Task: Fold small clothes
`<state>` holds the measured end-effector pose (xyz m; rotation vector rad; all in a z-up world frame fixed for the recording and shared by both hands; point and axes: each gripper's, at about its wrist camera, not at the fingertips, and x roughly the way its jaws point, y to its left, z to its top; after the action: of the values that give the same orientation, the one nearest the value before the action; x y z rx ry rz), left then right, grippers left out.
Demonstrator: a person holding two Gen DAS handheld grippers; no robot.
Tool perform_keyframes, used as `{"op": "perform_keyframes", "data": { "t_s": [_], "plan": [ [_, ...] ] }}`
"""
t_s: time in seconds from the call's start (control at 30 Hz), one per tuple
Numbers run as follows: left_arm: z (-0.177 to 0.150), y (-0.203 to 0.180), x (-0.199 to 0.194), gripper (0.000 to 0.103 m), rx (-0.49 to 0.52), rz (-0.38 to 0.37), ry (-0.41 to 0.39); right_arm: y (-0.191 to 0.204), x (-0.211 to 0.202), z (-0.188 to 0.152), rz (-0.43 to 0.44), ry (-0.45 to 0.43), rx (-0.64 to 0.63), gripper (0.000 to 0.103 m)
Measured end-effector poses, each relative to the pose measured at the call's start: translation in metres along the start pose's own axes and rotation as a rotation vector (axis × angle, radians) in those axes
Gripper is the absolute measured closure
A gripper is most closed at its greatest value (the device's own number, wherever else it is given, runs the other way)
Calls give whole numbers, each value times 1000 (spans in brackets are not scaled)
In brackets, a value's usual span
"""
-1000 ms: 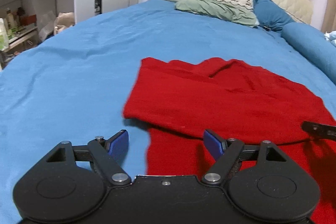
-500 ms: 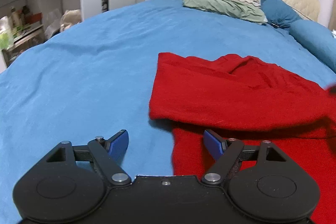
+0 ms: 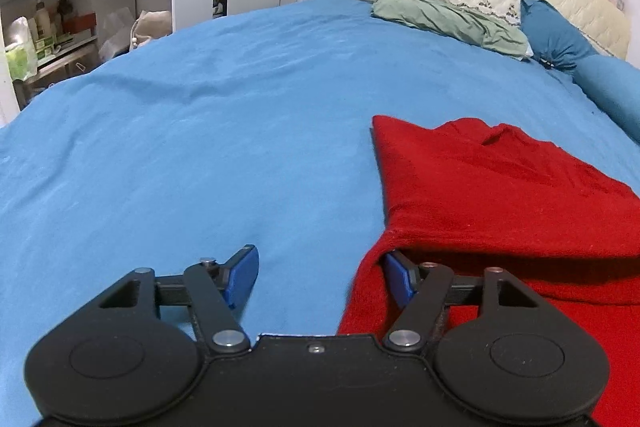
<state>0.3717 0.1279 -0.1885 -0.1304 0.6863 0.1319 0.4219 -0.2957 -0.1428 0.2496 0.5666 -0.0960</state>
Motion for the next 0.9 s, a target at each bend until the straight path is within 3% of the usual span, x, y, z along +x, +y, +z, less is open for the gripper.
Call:
{"op": "perform_keyframes", "data": {
  "t_s": [0.1,0.13,0.17,0.2,0.27,0.33,0.43,0.5,0.63,0.8,0.9],
  "plan": [
    [3,-4,-12,37,0,-37,-1,-14,4,-22,12,54,-3,80],
    [7,-7,-19,34,-2,-74,-21,-16,3,-29,0,63,-11,77],
    [10,-12,-25,32,2,-101,-44,-17,-1,-34,-12,66,-19,63],
    [15,-18,-31,26,16,-127,-65,-19,-8,-39,-20,57,-26,37],
    [24,-35,-35,16,58,-184,-92,-19,-25,-44,-16,-3,-44,12],
    [26,-48,-29,16,74,-243,-86,-17,-36,-47,22,-46,-76,11],
    [17,-57,-7,16,64,-286,-38,-5,-29,-47,114,-24,-114,11],
    [7,-60,8,16,64,-275,1,4,-18,-53,138,16,-144,11],
    [2,-68,11,15,139,-242,-11,2,13,-67,96,79,-125,11],
    [-4,-72,9,13,176,-206,-19,0,14,-73,100,69,-126,10],
    [3,-77,-6,13,173,-173,6,-4,-9,-62,151,38,-110,10]
  ]
}}
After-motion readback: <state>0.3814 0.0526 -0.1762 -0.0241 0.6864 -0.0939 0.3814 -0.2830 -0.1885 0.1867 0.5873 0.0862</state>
